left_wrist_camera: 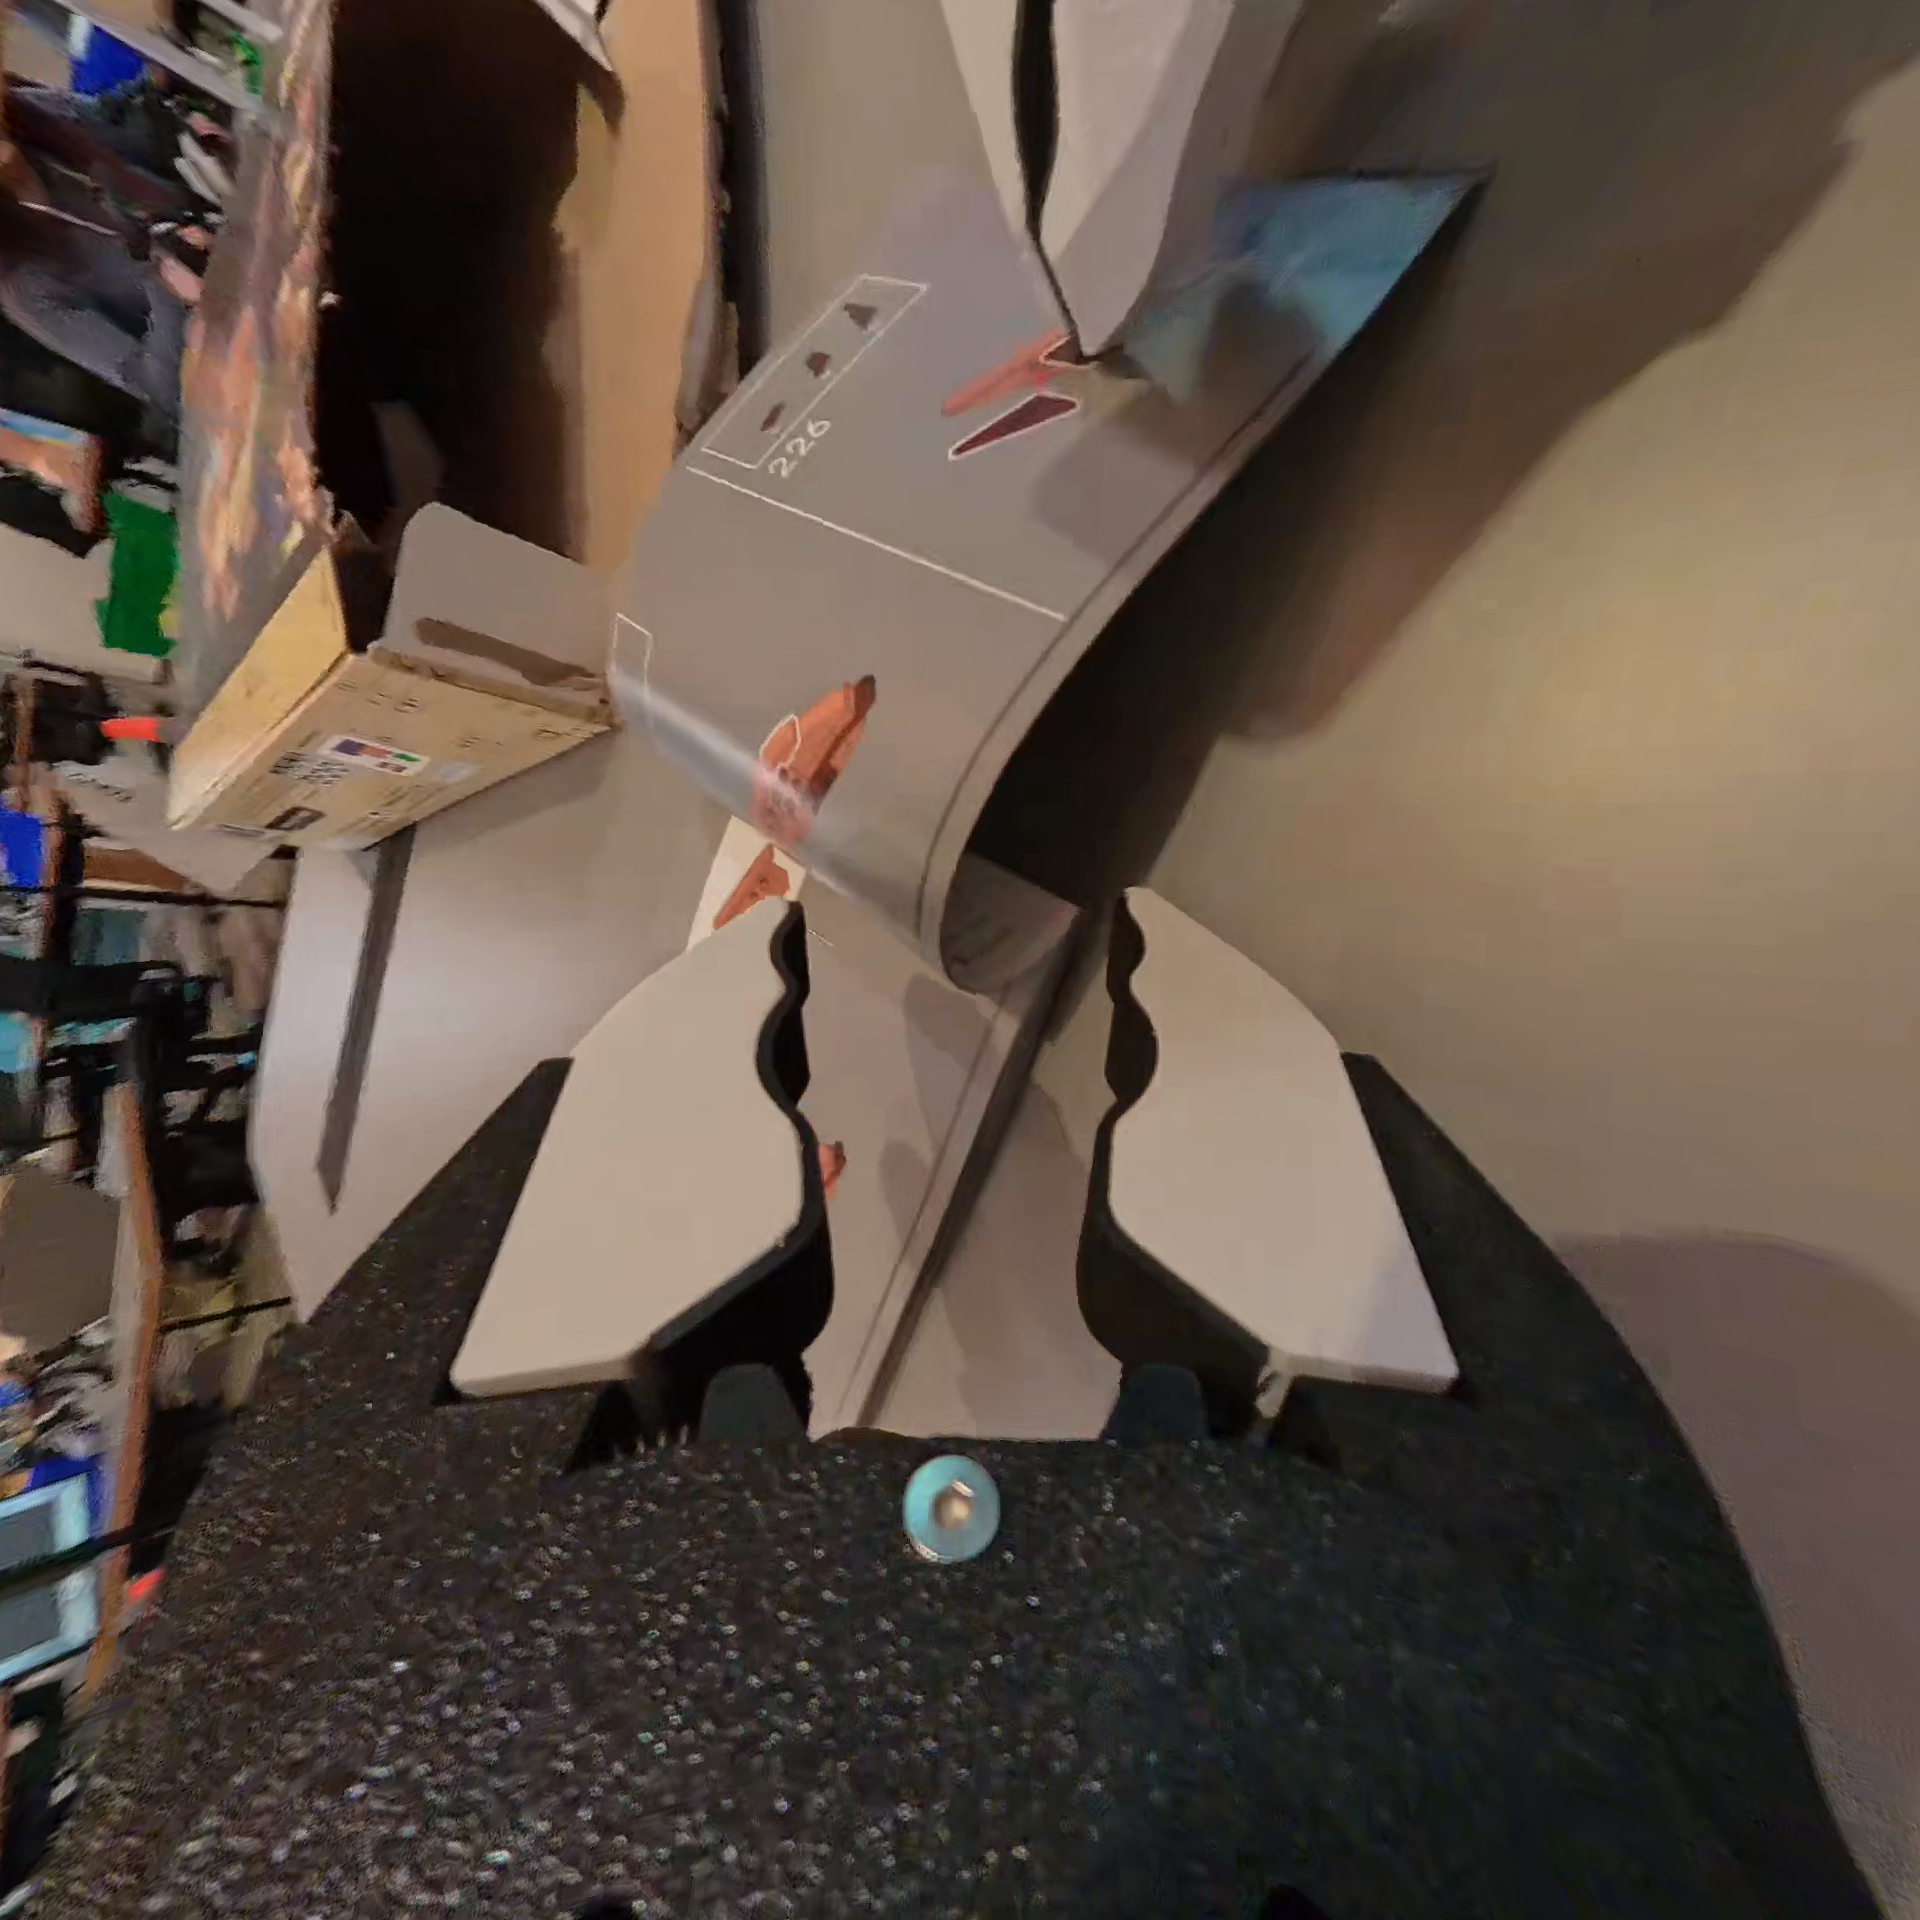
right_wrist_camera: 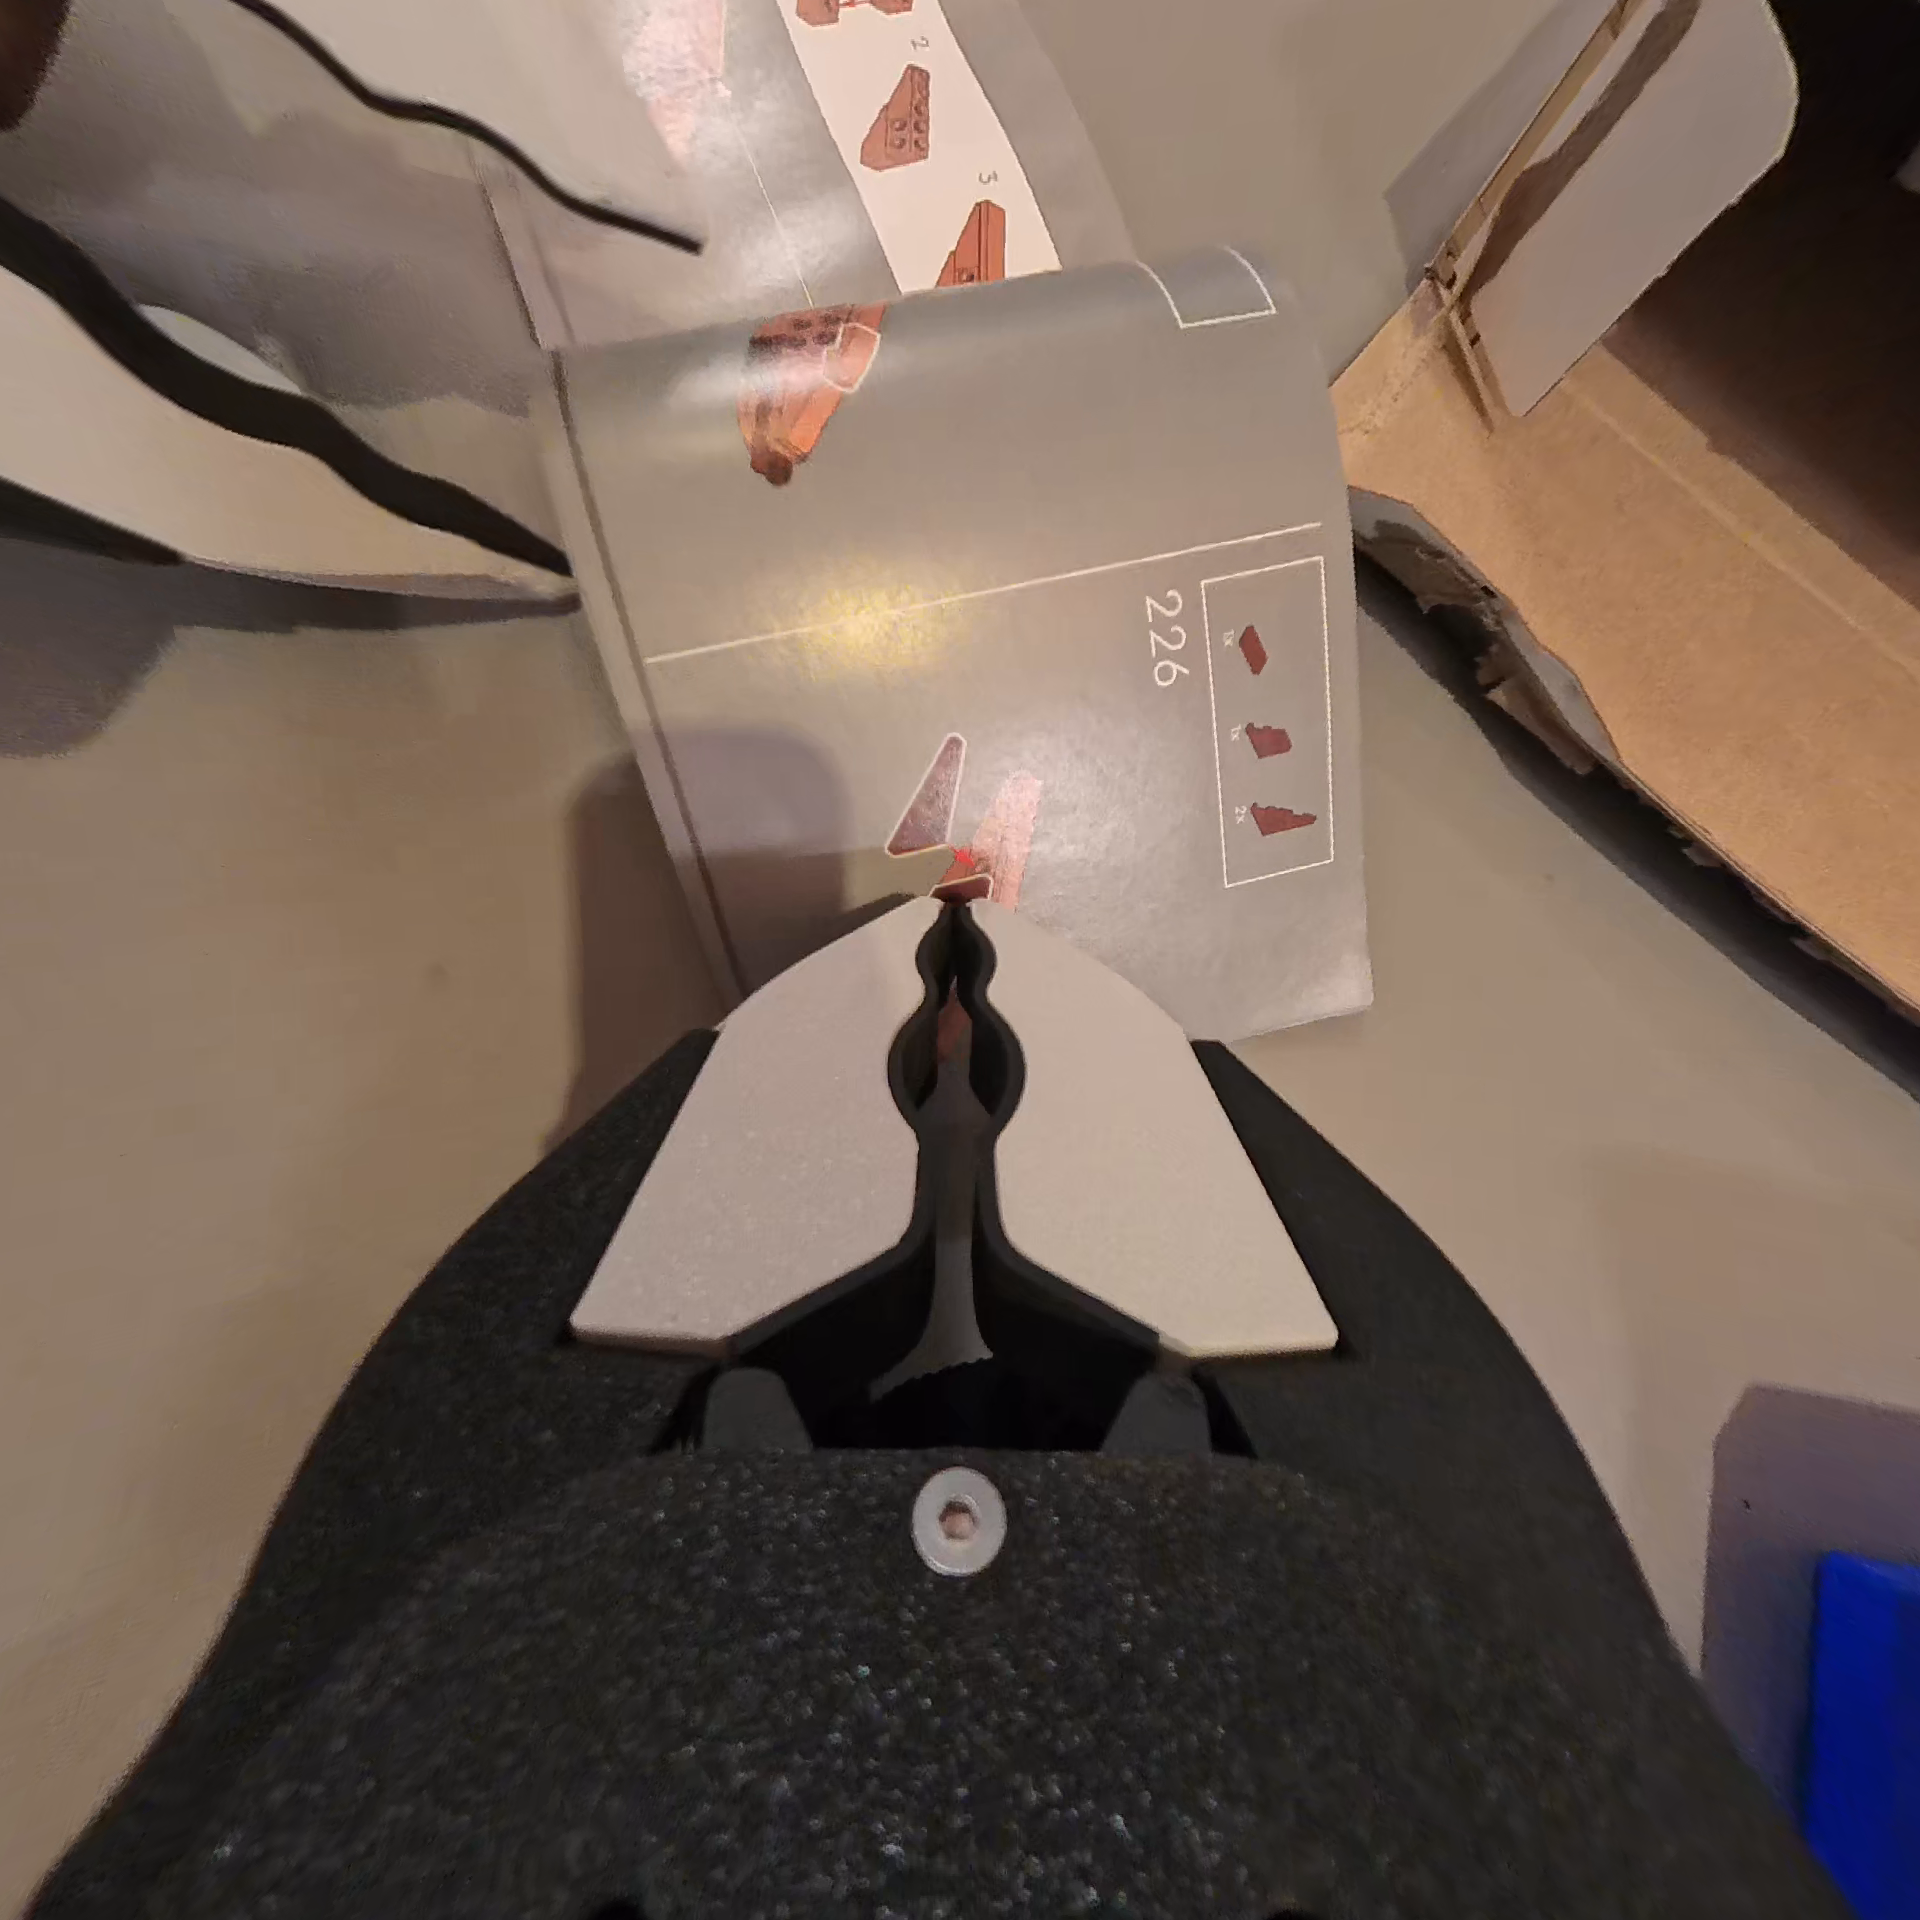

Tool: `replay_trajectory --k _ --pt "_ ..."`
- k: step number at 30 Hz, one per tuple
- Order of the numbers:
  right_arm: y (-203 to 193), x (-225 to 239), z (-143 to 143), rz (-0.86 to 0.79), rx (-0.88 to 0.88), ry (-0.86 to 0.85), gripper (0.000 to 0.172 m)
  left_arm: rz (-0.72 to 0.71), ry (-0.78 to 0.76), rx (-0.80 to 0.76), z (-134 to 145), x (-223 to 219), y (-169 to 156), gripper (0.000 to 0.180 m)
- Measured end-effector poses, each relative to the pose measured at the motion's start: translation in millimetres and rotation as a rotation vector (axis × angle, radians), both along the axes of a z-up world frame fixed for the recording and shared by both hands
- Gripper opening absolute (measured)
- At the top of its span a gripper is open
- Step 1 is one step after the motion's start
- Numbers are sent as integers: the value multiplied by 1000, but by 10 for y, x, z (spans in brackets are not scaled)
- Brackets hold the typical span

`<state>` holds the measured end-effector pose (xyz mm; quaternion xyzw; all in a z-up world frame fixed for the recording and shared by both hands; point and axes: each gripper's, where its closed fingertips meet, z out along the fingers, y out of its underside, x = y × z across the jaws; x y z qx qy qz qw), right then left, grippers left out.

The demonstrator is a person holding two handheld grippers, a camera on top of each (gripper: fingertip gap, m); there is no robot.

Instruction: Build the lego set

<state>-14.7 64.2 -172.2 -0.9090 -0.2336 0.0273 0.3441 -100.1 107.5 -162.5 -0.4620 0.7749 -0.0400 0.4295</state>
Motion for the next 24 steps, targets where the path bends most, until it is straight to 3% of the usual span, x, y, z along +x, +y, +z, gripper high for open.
replay_trajectory --k 1,3,6,11,14,20,24 --pt "-1 5 0 0 0 1 0 13 1 38 7 30 31 55" --pt "1 10 5 3 2 2 0 20 -6 84 36 97 54 49" --pt "5 35 39 8 14 -10 0 24 -38 144 89 197 84 22" --pt "158 341 417 -3 125 -101 9 53 -10 301 137 163 186 9" --pt "394 579 574 49 154 -243 20 60 55 368 108 65 174 6" --pt "794 830 267 258 -16 -622 31 100 167 444 64 45 51 6" --pt "943 932 -9 308 -109 -737 36 134 210 442 25 88 15 6"
